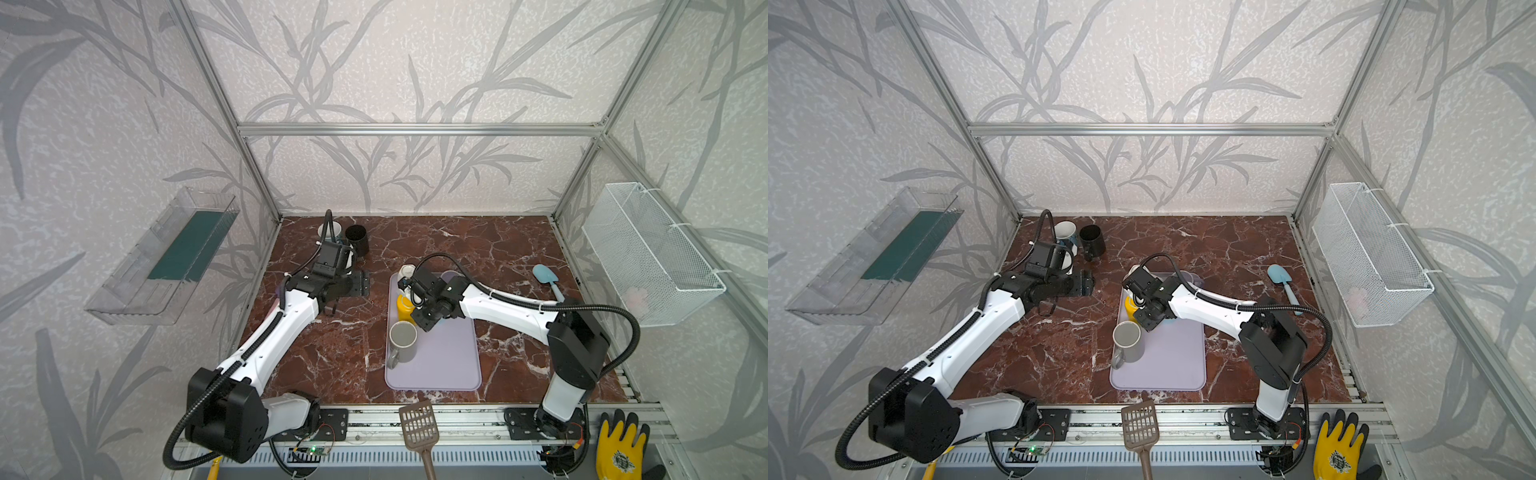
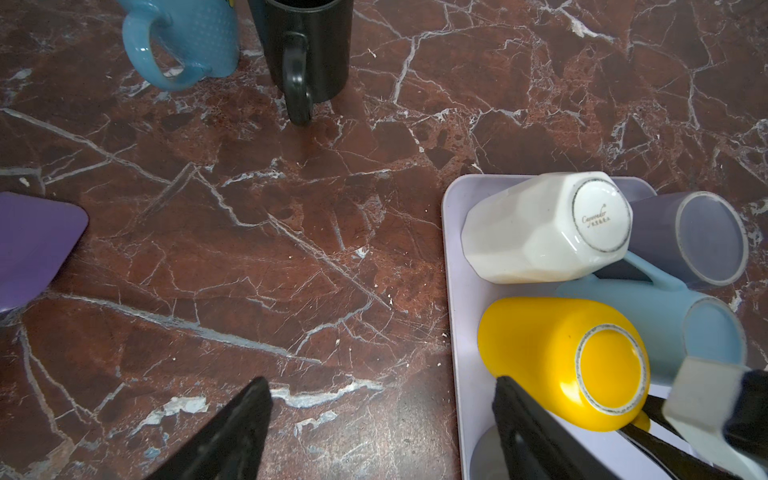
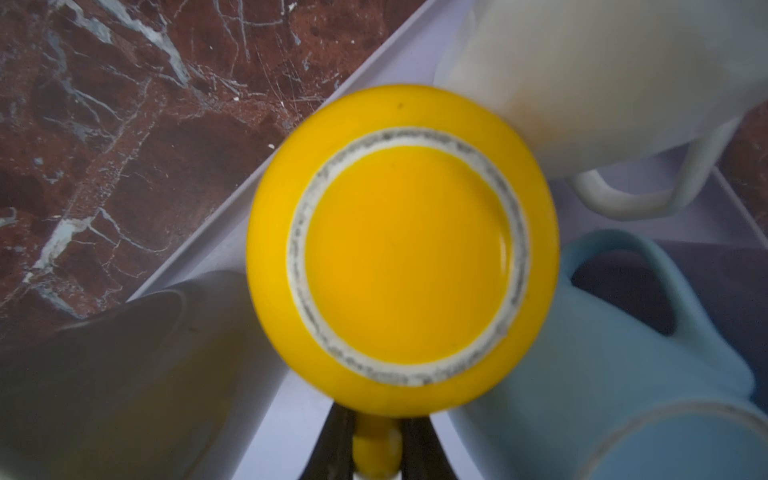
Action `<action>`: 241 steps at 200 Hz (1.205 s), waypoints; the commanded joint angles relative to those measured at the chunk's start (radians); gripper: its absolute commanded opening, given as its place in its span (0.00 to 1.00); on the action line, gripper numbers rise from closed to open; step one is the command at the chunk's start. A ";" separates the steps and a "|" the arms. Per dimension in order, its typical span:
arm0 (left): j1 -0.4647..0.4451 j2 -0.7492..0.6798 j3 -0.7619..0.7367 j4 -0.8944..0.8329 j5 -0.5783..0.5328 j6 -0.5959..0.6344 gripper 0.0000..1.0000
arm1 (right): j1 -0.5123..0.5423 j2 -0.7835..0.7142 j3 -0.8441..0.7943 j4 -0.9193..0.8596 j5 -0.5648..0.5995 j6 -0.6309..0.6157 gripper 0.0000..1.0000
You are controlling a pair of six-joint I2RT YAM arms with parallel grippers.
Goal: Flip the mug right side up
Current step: 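Lower the right gripper onto the upside-down yellow mug and close on it, then lift the yellow mug off the tray with the right gripper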
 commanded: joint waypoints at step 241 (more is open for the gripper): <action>-0.005 -0.048 0.008 -0.016 0.010 -0.025 0.85 | 0.005 -0.298 -0.127 0.225 0.071 -0.014 0.00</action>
